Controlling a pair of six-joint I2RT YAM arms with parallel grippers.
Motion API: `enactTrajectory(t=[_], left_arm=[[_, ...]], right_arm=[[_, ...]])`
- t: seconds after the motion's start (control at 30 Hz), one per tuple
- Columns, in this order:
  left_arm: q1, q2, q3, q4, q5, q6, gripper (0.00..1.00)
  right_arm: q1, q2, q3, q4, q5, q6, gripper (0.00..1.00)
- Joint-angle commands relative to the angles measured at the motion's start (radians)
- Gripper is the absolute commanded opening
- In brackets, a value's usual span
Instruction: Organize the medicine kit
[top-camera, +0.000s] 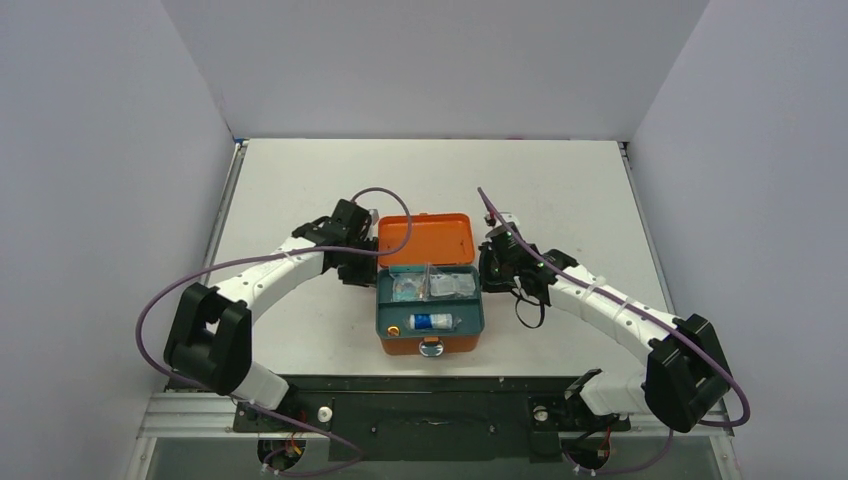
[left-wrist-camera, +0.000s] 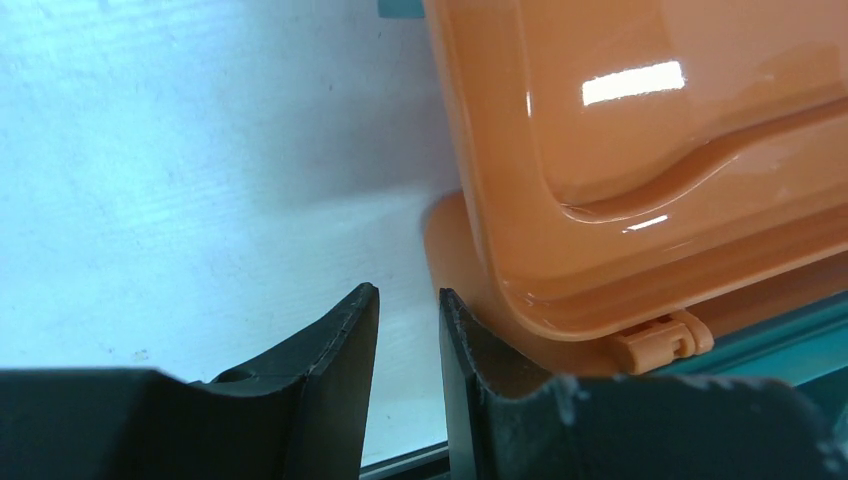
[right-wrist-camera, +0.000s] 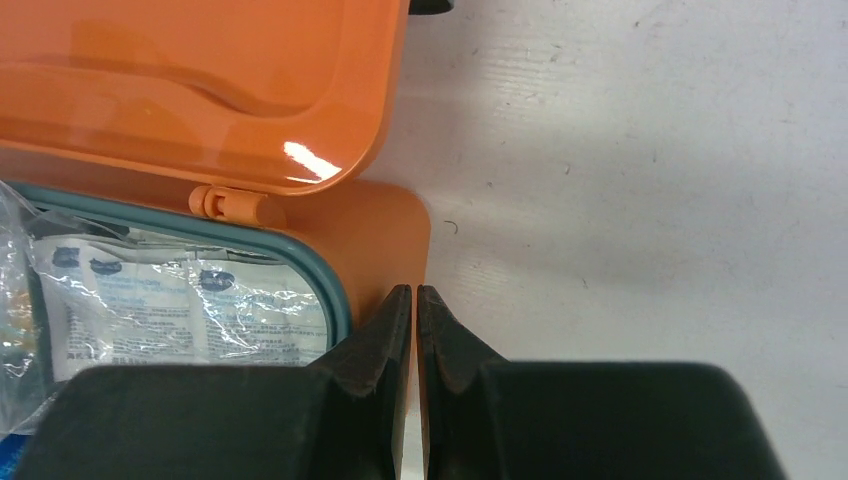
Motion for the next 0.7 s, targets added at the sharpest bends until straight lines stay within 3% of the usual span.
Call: enactTrajectory(t=[0.0,0.67], left_arm=[[-0.024,0.045,0.131,0.162,0.130,-0.036,0.27],[-0.009,0.281,0.445,0.076,0.151,0.062,0.26]], right_arm=[[0.053,-0.014,-0.004,0.084,-0.089,0.067,0.05],[-0.070,-0.075,-0.082,0.088,-0.054,0.144,0.08]])
